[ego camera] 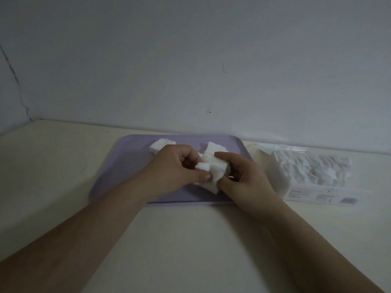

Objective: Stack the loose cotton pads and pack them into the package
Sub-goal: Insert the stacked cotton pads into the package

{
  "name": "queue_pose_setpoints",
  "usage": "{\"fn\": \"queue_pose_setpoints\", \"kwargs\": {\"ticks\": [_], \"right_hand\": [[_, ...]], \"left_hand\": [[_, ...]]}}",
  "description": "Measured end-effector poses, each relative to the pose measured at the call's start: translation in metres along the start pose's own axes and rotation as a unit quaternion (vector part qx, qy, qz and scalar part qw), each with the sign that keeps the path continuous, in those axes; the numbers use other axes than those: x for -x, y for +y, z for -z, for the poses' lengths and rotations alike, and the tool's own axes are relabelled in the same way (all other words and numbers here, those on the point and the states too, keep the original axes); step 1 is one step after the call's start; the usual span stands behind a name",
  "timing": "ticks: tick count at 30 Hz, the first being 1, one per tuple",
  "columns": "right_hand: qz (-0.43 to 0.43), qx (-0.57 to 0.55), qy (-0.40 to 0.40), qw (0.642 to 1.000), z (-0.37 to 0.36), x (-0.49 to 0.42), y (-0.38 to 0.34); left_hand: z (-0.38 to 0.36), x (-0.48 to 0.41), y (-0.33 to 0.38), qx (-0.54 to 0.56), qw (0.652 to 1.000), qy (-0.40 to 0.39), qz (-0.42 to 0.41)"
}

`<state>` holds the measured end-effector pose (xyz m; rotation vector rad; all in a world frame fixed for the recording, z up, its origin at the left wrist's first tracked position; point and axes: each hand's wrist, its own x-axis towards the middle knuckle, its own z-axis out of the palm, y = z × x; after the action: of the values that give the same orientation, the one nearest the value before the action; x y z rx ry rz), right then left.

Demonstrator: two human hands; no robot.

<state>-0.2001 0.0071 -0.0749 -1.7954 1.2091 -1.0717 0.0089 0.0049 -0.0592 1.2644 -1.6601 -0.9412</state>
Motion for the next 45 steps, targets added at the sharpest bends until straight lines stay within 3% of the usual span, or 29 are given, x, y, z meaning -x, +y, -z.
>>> {"fn": "queue_pose_setpoints", "kwargs": {"ticks": [4, 7, 11, 17, 22, 25, 29, 35, 39, 41, 45], "right_hand": [[-0.035, -0.069, -0.044, 0.996, 0.002, 0.0, -0.001], [-0.026, 0.019, 0.032, 0.999, -0.002, 0.001, -0.001], [-0.011, 0.055, 0.136, 0.989, -0.002, -0.003, 0.001], [-0.02, 0.071, 0.178, 0.981, -0.003, -0.006, 0.003], [-0.034, 0.061, 0.18, 0.981, 0.0, -0.005, 0.005], [-0.032, 0.06, 0.178, 0.982, 0.001, -0.004, 0.004], [-0.027, 0.065, 0.174, 0.982, 0.001, -0.004, 0.004], [-0.037, 0.057, 0.183, 0.981, 0.003, -0.005, 0.006], [-0.039, 0.051, 0.168, 0.984, 0.004, -0.006, 0.005], [-0.046, 0.044, 0.132, 0.989, 0.004, -0.006, 0.005], [-0.036, 0.082, 0.063, 0.994, 0.005, -0.005, 0.005]], "left_hand": [[-0.007, -0.002, 0.0, -0.048, 0.998, 0.042, -0.011], [-0.009, -0.003, 0.001, -0.064, 0.997, 0.018, -0.023], [0.0, -0.016, -0.01, -0.182, 0.981, 0.065, -0.03], [-0.009, -0.018, -0.022, -0.346, 0.937, 0.024, -0.035], [-0.003, -0.016, -0.017, -0.254, 0.966, 0.044, -0.006], [0.001, -0.012, -0.009, -0.268, 0.961, 0.016, 0.068], [0.002, -0.011, -0.006, -0.245, 0.964, 0.008, 0.099], [0.01, -0.013, -0.01, -0.122, 0.992, 0.028, 0.008], [0.013, -0.008, 0.0, 0.033, 0.992, -0.125, -0.009], [0.008, -0.007, 0.0, 0.018, 0.988, -0.152, -0.011], [0.005, -0.008, -0.008, -0.015, 0.995, -0.095, -0.029]]}}
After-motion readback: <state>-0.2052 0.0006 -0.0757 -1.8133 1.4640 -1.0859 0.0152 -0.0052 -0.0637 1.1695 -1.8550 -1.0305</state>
